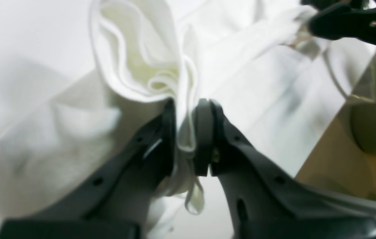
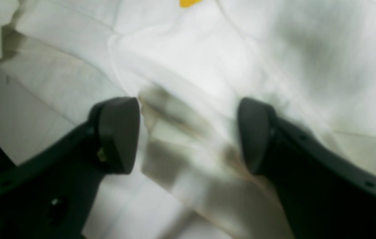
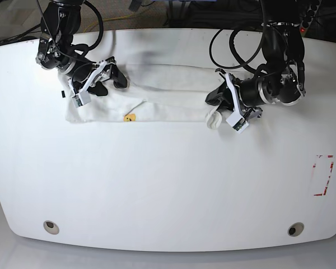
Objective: Fold the T-shirt properly
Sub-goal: 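Fold the strip end with the left gripper toward the right gripper, then grasp both ends of the folded strip with both grippers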
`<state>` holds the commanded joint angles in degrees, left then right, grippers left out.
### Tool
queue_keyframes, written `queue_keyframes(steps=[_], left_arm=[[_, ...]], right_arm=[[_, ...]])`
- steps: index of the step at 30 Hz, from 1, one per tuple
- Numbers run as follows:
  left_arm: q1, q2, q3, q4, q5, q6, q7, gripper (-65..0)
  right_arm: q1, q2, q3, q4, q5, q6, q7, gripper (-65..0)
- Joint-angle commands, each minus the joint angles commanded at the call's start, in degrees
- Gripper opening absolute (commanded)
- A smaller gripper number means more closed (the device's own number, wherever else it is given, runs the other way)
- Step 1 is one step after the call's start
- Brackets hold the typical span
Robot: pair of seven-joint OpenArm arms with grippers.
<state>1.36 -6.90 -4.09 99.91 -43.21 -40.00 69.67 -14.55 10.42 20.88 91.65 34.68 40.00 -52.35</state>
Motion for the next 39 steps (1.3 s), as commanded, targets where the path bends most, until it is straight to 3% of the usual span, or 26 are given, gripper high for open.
queue_keyframes(steps=[2, 5, 8, 11, 16, 21, 26, 30, 34, 39], left_arm=[[-0.7, 0.0, 1.1, -1.1, 0.0, 0.6, 0.0, -54.4], [-2.0, 0.0, 3.4, -1.9, 0.0, 2.7, 0.0, -40.4], [-2.5, 0.0, 5.2, -0.4, -0.5, 8.3, 0.0, -24.0], [-2.5, 1.1, 8.3, 2.6, -0.5, 11.6, 0.0, -18.3], [-2.6, 1.3, 12.1, 9.8, 0.0, 10.0, 0.1, -19.6], [-3.5, -1.5, 3.4, 9.8, 3.1, 9.9, 0.1, -22.9], [-0.4, -7.5, -2.7, 9.8, 3.6, 9.9, 0.1, -27.9], [2.9, -8.9, -6.0, 9.0, 4.0, 9.9, -0.1, -32.9], [3.8, -9.8, -7.0, 4.3, 4.6, 9.8, -0.3, -37.5], [3.9, -9.7, -7.6, -0.3, 4.4, 9.8, -0.4, -38.1]], right_arm=[[0.0, 0.0, 0.0, 0.0, 0.0, 0.00, 0.0, -20.0], [0.0, 0.0, 0.0, 0.2, 0.0, 0.00, 0.0, -20.0], [0.0, 0.0, 0.0, 0.2, 0.0, 0.00, 0.0, -20.0], [0.1, 0.0, 0.0, 0.2, -0.1, 0.00, 0.0, -20.0], [1.1, 0.0, 0.0, 0.2, 0.1, 0.00, -0.1, -20.0], [1.2, 0.0, 0.3, 5.6, 1.1, 0.00, -1.0, -20.0], [3.0, 0.0, 7.9, 9.1, 10.0, 0.00, -7.6, -19.5], [6.2, 0.4, 16.8, 5.3, 14.0, 0.00, -12.4, -19.0], [9.8, 1.7, 24.4, -1.9, 14.2, 0.00, -15.6, -19.0], [11.0, 5.1, 25.6, -11.5, 14.7, 0.00, -15.6, -19.0]])
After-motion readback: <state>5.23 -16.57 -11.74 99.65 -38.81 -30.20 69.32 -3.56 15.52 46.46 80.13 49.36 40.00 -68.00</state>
